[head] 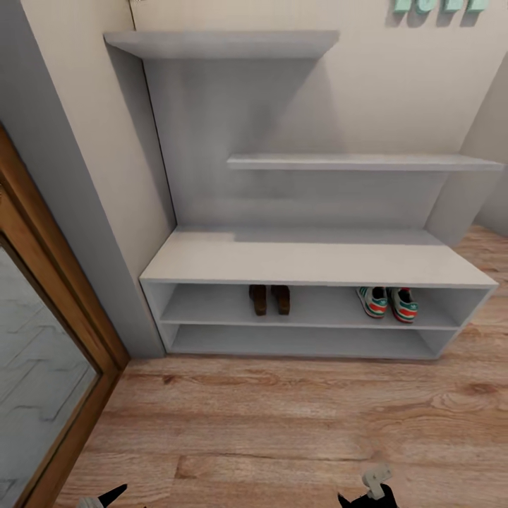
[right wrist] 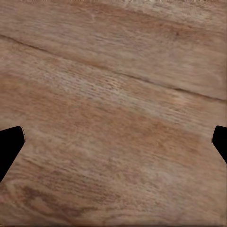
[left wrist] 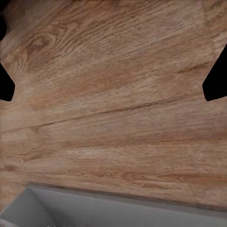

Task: Pick up the two gym shoes and the two sandals from the corridor floor and place them onto the hallstand (shoe rack) in the corridor, making sure they are on the rack and not on the floor. Arrange them so the two gym shoes are next to each other and the two sandals are next to each other.

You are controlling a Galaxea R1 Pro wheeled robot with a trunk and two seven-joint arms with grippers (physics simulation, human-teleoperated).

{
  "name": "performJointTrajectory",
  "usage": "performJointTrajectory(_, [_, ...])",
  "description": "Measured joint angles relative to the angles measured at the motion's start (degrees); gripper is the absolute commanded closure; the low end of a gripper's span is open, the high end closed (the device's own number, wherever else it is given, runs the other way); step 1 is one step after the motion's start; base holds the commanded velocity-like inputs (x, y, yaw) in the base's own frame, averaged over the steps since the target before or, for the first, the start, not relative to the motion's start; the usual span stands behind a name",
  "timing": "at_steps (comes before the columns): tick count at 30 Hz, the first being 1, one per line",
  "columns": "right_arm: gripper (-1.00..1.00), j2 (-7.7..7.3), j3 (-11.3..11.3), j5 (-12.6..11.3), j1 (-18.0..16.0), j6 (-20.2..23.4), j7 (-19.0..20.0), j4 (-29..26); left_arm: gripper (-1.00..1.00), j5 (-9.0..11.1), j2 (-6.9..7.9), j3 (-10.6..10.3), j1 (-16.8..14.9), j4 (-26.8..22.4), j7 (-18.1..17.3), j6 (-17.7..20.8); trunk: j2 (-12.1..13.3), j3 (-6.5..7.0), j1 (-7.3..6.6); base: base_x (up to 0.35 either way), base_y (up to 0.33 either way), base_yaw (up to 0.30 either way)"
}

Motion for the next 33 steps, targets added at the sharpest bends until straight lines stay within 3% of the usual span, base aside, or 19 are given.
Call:
performJointTrajectory(10, [-1.00, 0.02, 0.0, 0.0, 2.1, -3.2, 0.0, 0.0, -1.00, 0.1, -0.10, 0.1, 0.0, 1.0, 0.8, -0.1, 4.0, 2.27, -2.20, 0.000, 0.000, -0.122])
performJointTrajectory(33, [-1.00, 0.36, 0.0, -0.1, 3.1, -3.6, 0.0, 0.5, -1.00, 0.3, -0.20, 0.2, 0.0, 3.9, 7.8, -0.8, 13.2, 8.17, -7.25, 0.000, 0.000, -0.171])
